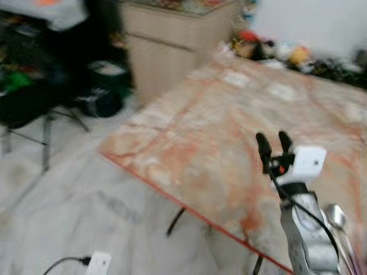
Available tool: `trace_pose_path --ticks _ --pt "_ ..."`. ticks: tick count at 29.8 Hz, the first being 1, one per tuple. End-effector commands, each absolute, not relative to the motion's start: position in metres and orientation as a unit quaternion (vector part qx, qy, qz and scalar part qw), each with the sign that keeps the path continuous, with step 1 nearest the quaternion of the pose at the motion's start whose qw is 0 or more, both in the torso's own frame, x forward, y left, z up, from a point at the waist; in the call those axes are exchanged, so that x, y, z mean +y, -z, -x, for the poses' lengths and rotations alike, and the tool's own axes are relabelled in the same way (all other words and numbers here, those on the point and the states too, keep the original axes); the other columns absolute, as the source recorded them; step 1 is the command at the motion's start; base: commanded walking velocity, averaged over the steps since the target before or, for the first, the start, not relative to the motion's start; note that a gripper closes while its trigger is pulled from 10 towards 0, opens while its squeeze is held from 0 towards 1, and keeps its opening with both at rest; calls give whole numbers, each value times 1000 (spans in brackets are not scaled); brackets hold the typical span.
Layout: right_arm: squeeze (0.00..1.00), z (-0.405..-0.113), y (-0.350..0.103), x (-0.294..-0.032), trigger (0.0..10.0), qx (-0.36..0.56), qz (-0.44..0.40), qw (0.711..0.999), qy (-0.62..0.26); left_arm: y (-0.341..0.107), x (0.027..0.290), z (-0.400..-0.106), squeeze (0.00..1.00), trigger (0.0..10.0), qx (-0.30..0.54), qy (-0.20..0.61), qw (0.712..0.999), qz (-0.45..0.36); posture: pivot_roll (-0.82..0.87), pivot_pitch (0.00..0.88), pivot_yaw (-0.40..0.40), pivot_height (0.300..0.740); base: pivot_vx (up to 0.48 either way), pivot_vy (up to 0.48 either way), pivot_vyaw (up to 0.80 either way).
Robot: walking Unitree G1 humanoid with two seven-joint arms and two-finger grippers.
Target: Setting the table
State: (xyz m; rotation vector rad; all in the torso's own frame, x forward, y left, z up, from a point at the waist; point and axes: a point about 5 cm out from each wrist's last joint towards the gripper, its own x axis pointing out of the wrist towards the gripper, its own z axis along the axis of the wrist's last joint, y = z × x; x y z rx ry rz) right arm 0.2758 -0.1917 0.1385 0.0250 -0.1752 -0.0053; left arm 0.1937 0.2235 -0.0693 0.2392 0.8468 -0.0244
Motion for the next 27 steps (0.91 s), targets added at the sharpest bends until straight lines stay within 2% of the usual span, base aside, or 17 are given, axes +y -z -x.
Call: trace_pose_path --ticks 1,27 --pt "0 -278 -145 -181 10000 -100 -22 995 -14 78 229 -175 0 10000 442 5 889 -116 43 0 8 740 0 0 -800" --pt "0 -278 -145 -182 10000 -105 -23 994 -10 77 226 -179 0 10000 433 12 894 -115 43 0 8 740 0 0 -800"
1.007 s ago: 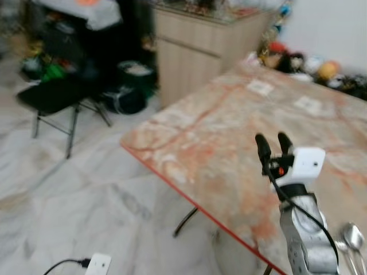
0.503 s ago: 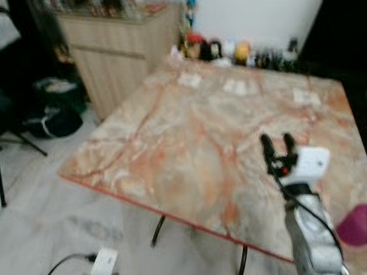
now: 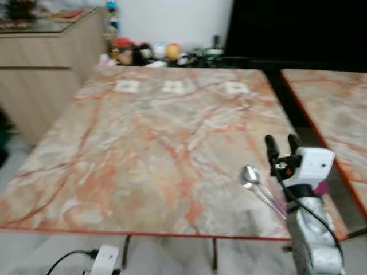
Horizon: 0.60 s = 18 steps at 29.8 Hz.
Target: Setting the table
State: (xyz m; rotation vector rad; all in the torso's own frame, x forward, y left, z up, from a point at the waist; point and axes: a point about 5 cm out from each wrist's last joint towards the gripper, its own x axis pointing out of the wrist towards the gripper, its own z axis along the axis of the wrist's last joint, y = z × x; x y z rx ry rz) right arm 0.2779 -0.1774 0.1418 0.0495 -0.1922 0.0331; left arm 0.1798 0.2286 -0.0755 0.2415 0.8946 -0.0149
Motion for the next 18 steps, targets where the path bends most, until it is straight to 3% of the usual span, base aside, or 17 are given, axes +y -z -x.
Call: trace_pose_path --ticks 1,18 --pt "0 -277 -147 -182 10000 -114 -22 993 -8 77 226 -179 0 10000 433 12 894 -115 43 0 8 740 0 0 0" --pt "0 -277 -148 -182 10000 -115 -17 993 -8 76 223 -181 0 10000 428 24 895 -126 43 0 8 740 0 -34 0"
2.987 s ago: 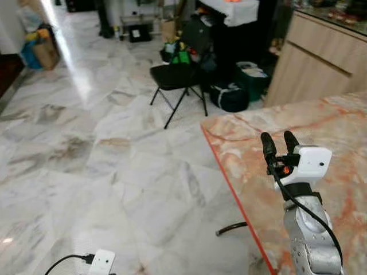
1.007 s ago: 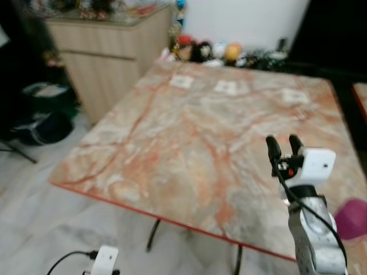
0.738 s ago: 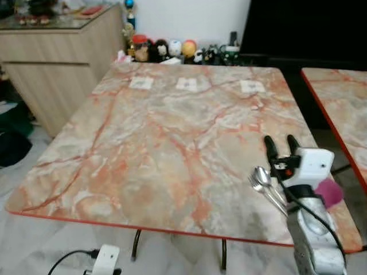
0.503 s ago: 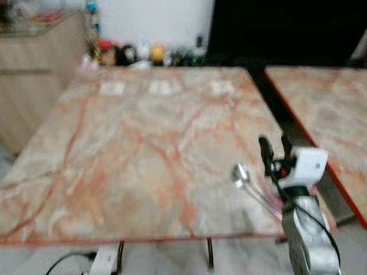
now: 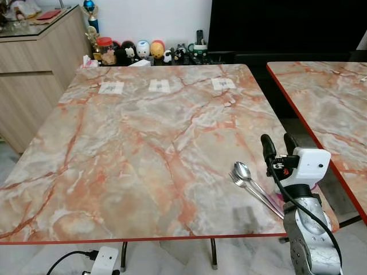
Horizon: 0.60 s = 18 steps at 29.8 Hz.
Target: Setting the table
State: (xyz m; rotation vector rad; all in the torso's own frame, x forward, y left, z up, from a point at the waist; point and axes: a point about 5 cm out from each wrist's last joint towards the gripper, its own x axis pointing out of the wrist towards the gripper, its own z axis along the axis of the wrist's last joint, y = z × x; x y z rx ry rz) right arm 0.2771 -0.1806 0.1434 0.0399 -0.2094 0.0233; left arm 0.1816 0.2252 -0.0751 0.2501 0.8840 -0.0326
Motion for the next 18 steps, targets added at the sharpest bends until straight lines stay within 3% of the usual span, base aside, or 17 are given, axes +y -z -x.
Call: trace_pose_path --ticks 1,15,18 --pt "0 -277 -148 -182 10000 -114 -17 993 -9 76 222 -182 0 10000 427 24 896 -124 43 0 8 740 0 -322 0" --pt "0 -277 -147 -183 10000 -113 -17 993 -8 74 220 -185 0 10000 420 20 900 -114 43 0 5 740 0 0 0" --pt "0 -277 -147 -183 10000 -113 -18 993 -8 74 220 -186 0 10000 419 20 901 -113 43 0 5 740 -257 0 0"
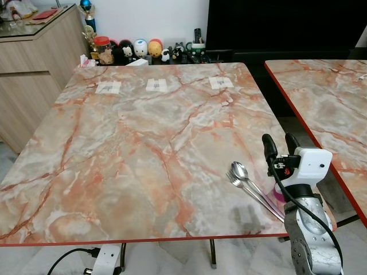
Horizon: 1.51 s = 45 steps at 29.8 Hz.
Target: Setting the table
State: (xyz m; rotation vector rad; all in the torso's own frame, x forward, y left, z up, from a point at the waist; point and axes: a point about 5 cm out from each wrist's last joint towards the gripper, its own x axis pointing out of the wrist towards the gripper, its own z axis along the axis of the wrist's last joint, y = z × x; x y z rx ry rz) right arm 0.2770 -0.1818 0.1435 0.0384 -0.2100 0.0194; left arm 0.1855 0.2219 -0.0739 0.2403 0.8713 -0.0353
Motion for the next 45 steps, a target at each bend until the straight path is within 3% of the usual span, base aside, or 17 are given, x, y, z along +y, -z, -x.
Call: trace_pose_path --ticks 1,8,12,16,24,33,38,45 --pt "0 -277 -147 -183 10000 -113 -18 993 -8 74 219 -186 0 10000 419 20 901 -113 43 0 5 740 -266 0 0" --pt "0 -277 -147 -183 10000 -112 -16 994 -6 74 220 -187 0 10000 420 21 900 -117 41 0 6 740 -72 0 0" --pt "0 -276 -146 -208 10000 -106 -1 990 89 74 219 -187 0 10000 419 22 900 -116 40 0 6 740 0 0 0" --pt "0 -274 -149 -220 10000 -112 -22 986 119 74 219 -187 0 10000 418 25 900 -118 40 0 6 740 0 0 0" --pt "0 -274 -148 -213 10000 -110 -18 988 106 75 218 -184 0 10000 424 28 897 -121 40 0 6 740 0 0 0" --pt "0 -245 -158 -249 10000 -91 1 970 228 76 218 -182 0 10000 427 26 896 -120 18 0 1 740 0 0 0" --pt "0 -231 -177 -262 10000 -103 -18 967 231 77 217 -182 0 10000 427 29 896 -119 17 0 -1 740 0 0 0" --pt "0 -228 -170 -276 10000 -31 -49 967 247 77 215 -183 0 10000 428 33 895 -121 -5 0 8 740 0 0 0"
